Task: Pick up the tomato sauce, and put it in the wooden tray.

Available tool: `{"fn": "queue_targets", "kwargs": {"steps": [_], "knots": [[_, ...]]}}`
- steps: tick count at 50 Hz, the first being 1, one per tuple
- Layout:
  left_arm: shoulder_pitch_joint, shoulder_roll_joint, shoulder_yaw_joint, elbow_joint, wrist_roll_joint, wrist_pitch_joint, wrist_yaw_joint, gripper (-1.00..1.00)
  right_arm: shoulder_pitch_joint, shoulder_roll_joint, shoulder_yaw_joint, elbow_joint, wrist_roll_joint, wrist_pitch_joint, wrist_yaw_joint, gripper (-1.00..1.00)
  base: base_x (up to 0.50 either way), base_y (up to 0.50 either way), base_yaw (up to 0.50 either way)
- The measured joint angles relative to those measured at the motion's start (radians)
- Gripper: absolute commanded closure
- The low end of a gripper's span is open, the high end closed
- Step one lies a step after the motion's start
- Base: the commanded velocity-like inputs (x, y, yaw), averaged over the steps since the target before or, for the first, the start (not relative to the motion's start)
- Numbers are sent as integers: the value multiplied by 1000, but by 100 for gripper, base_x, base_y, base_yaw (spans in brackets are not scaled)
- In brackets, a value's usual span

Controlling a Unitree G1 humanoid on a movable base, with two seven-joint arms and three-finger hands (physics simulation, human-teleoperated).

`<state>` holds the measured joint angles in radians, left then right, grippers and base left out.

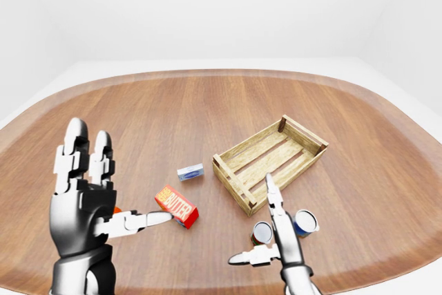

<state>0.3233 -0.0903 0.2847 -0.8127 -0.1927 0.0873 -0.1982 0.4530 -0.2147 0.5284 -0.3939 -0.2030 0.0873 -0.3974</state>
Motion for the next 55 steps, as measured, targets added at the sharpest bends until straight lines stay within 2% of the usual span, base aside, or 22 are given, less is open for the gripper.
{"fn": "queue_targets", "kwargs": {"steps": [55], "knots": [[10, -6, -5, -4, 4, 0, -5, -100, 31, -9, 3, 93, 8, 0, -20, -100, 0, 0, 0]]}}
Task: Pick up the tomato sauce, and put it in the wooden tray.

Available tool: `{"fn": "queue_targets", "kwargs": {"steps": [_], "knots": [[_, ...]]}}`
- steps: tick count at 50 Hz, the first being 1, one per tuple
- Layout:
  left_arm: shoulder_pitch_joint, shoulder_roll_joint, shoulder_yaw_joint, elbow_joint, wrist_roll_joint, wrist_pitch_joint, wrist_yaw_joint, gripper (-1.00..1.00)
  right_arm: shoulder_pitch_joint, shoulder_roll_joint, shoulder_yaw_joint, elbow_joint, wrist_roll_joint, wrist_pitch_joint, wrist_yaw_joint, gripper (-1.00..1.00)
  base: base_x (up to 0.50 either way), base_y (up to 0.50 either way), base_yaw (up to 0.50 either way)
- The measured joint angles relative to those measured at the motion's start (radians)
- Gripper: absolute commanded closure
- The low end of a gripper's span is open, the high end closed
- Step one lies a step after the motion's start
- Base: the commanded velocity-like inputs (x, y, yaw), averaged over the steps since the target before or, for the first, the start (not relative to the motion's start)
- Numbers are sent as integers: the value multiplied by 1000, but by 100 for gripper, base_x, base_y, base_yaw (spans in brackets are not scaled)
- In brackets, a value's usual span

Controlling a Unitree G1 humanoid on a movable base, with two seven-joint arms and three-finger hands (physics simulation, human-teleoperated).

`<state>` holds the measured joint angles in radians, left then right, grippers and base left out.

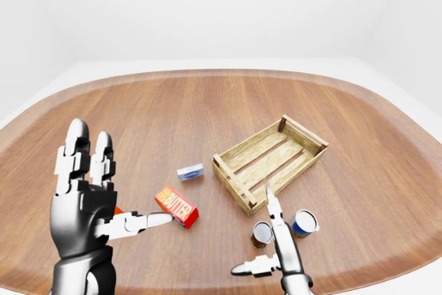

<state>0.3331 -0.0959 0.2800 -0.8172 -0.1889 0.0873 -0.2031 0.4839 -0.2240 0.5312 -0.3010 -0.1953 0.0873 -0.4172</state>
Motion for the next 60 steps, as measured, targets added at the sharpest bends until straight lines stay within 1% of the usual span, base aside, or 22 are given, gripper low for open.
{"fn": "queue_targets", "kwargs": {"steps": [60], "knots": [[12, -5, -5, -6, 2, 0, -6, -100, 14, 10, -21, 112, 8, 0, 0, -100, 0, 0, 0]]}}
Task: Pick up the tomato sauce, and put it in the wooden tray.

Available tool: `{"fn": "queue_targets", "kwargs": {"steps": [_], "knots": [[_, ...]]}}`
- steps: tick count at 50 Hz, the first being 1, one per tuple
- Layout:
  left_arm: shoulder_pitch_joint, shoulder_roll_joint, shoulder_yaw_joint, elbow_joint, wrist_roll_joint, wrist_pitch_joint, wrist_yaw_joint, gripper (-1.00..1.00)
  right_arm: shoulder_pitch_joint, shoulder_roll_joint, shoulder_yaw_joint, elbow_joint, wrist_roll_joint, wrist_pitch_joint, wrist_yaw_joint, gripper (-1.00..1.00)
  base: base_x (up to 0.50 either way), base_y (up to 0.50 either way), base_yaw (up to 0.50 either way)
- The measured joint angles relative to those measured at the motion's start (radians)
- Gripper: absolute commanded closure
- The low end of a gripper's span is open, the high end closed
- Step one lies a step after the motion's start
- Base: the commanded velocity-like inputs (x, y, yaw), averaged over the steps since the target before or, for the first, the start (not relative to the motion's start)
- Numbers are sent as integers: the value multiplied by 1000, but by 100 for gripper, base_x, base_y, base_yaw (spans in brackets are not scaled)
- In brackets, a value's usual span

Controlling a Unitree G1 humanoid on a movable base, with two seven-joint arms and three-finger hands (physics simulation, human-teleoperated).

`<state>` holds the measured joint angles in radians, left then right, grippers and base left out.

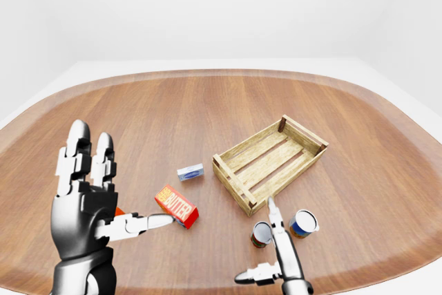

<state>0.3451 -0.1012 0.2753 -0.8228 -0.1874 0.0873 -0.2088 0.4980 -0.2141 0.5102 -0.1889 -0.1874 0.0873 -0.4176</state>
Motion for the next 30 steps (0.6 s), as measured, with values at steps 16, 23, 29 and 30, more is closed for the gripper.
{"fn": "queue_targets", "kwargs": {"steps": [16, 23, 29, 30], "knots": [[0, 1, -1, 1, 0, 0, 0, -100, -15, 15, -16, 13, -24, 0, 12, -100, 0, 0, 0], [0, 1, 0, 1, -1, 0, 0, -100, -26, 27, -28, 36, -35, 0, 21, -100, 0, 0, 0], [0, 0, 0, 2, 0, 0, 0, -100, -30, 36, -37, 60, -43, 0, 26, -100, 0, 0, 0], [0, 0, 0, 1, 0, 0, 0, -100, -30, 38, -38, 64, -44, 0, 26, -100, 0, 0, 0]]}}
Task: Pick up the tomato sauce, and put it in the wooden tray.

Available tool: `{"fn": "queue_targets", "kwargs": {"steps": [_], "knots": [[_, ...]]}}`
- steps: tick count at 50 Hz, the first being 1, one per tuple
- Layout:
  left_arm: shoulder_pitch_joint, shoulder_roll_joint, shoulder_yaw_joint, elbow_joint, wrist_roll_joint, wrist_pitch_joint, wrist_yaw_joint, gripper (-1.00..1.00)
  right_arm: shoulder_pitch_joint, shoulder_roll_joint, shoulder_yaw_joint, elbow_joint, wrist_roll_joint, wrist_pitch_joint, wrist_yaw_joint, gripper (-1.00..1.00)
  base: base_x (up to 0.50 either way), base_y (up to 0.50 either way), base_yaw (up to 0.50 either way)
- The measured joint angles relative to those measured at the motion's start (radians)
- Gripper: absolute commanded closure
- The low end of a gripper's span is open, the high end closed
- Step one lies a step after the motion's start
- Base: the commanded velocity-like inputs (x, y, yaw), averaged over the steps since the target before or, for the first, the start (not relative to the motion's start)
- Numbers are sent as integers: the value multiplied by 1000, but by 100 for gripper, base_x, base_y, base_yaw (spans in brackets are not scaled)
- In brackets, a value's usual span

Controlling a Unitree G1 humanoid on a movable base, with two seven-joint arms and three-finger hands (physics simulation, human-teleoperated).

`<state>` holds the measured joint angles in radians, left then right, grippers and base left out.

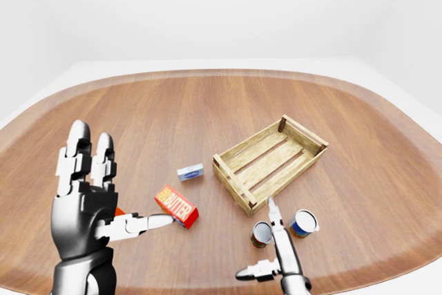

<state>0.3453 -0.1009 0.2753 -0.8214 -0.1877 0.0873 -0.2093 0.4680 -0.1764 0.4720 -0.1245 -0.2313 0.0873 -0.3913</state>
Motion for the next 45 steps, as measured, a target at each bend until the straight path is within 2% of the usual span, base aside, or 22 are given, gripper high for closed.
{"fn": "queue_targets", "kwargs": {"steps": [45], "knots": [[5, -4, 3, -8, -2, 0, -5, -100, 1, 24, -34, 61, -23, -1, 13, -100, 0, 0, 0]]}}
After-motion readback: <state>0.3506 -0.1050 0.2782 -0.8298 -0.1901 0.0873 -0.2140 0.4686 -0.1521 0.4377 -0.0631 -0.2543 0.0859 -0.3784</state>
